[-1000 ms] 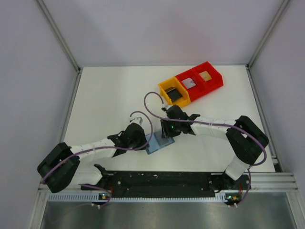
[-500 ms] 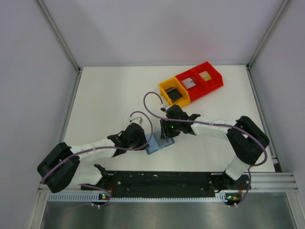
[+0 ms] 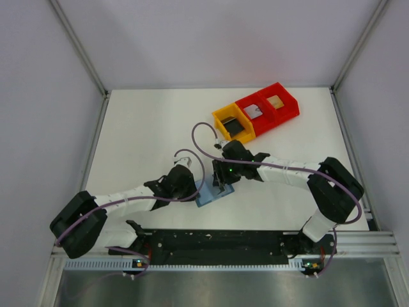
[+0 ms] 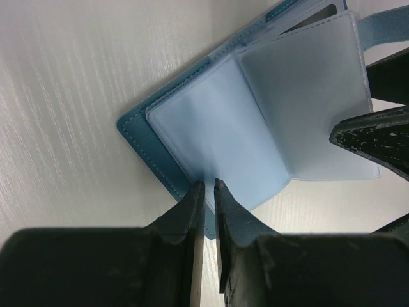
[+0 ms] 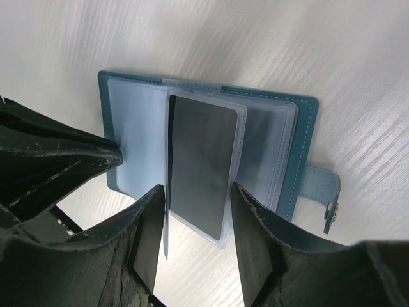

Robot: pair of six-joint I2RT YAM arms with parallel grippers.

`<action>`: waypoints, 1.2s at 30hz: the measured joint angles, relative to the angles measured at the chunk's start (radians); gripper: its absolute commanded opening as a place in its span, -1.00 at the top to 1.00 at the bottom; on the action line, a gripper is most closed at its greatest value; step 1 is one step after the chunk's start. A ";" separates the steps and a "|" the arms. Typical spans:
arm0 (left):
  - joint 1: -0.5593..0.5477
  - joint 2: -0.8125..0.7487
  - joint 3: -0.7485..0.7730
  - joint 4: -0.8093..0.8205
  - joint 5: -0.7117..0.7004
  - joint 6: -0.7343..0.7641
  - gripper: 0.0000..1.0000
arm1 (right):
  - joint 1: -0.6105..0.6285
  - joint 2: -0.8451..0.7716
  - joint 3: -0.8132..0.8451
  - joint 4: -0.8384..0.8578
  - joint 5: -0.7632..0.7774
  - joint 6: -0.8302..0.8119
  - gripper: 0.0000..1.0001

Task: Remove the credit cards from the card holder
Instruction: Remove the credit card from the card holder.

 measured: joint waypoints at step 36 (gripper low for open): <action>0.000 -0.168 -0.031 -0.028 -0.031 -0.016 0.68 | 0.027 -0.004 0.021 -0.003 -0.049 0.000 -0.15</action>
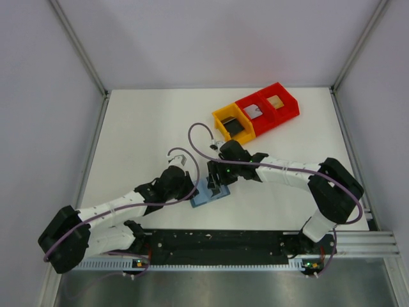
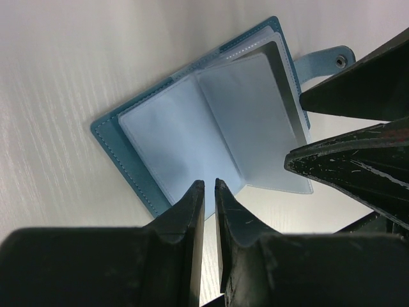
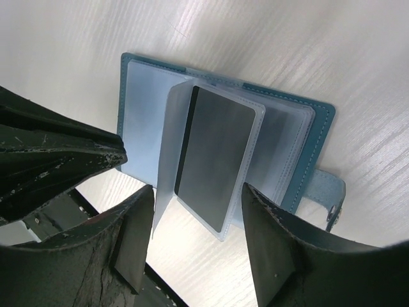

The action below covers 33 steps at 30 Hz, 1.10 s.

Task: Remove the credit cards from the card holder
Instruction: Remove the credit card from the card holder.

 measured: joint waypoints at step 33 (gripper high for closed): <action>0.000 -0.242 -0.005 -0.066 -0.060 -0.031 0.16 | 0.003 -0.006 0.018 0.003 0.051 -0.005 0.06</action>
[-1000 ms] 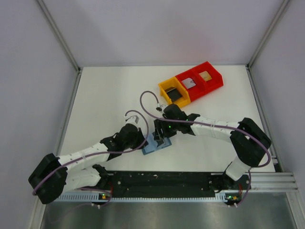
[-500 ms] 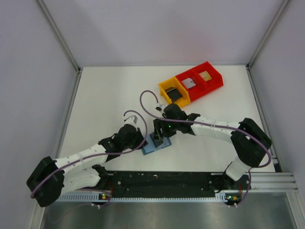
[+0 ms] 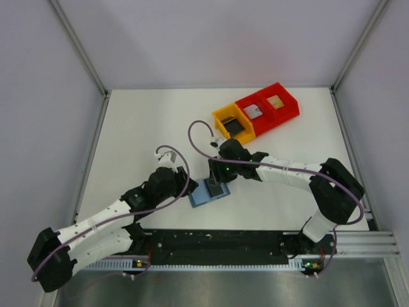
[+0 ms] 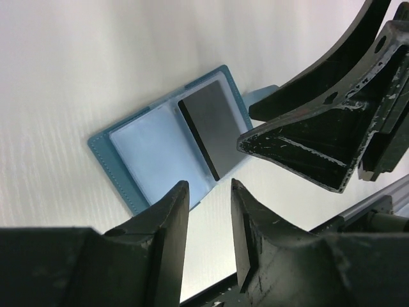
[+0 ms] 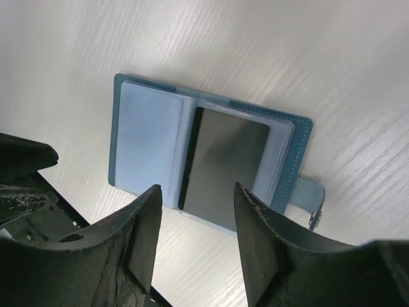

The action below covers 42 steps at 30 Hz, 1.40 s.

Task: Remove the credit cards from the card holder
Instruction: Remove the credit card from the card holder.

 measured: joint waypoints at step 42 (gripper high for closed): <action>0.077 0.561 -0.008 0.454 0.219 -0.185 0.31 | -0.085 0.038 -0.159 0.227 -0.084 0.025 0.64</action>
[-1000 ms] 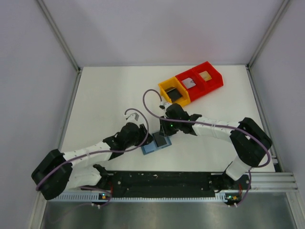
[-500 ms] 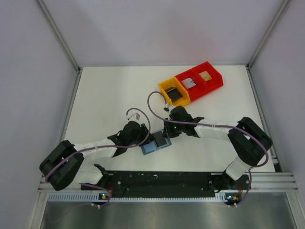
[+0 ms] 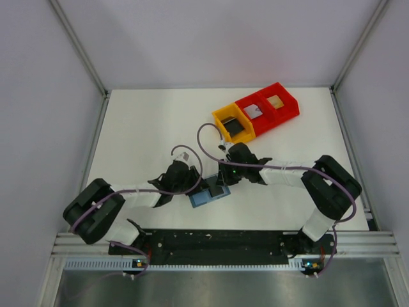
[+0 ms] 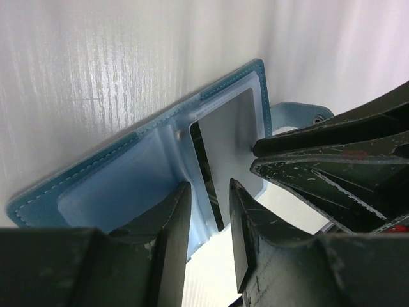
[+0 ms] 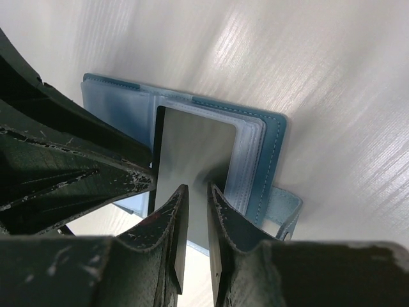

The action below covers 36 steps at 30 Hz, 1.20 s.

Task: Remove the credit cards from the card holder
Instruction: Remove the credit card from the card holder.

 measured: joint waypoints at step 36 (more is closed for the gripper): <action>0.045 0.008 -0.077 0.139 0.098 -0.050 1.00 | -0.032 0.023 0.000 0.034 -0.032 0.037 0.65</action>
